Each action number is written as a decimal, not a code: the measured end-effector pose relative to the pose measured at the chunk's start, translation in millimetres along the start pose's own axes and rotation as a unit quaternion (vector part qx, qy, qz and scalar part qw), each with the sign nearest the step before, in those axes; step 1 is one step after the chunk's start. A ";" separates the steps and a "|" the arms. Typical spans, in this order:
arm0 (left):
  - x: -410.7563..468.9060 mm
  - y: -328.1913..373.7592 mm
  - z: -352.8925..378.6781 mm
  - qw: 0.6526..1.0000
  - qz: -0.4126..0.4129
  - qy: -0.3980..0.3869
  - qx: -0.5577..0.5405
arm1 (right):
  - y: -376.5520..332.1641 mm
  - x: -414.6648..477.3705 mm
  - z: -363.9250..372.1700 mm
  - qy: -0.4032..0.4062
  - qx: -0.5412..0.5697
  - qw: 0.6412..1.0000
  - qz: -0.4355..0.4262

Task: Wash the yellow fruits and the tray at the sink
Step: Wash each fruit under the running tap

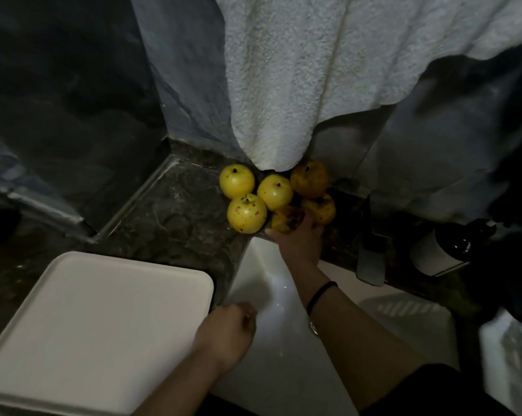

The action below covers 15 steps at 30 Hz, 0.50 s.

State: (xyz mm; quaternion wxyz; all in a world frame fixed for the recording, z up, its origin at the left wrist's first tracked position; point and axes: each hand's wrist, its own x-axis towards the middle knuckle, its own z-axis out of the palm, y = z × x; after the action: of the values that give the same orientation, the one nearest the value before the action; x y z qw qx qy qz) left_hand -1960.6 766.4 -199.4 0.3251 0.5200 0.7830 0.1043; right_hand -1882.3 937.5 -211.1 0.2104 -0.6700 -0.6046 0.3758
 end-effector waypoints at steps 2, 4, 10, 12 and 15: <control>4.2 3.0 -2.8 0.997 -0.018 -0.018 -0.067 | 0.8 1.6 2.4 0.016 0.002 1.000 -0.003; 10.2 6.8 -2.8 0.981 -0.055 -0.041 -0.180 | 2.0 1.9 3.4 0.031 0.002 0.999 -0.011; 31.1 32.6 -12.2 0.841 -0.194 -0.099 -0.495 | 19.2 -18.0 -2.6 0.052 0.030 0.998 -0.021; 39.8 41.0 -14.2 0.792 -0.223 -0.076 -0.564 | 27.3 -34.2 -12.0 0.033 0.056 0.998 -0.010; 51.5 47.2 -12.2 0.737 -0.233 -0.087 -0.628 | 34.4 -65.6 -25.9 -0.035 0.045 0.998 -0.026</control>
State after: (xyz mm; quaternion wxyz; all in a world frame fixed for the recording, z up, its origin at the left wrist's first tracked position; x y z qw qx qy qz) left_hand -1945.7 834.6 -187.0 0.6591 0.0055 0.6045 0.4474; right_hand -1839.4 872.2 -203.8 0.2290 -0.6306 -0.6112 0.4200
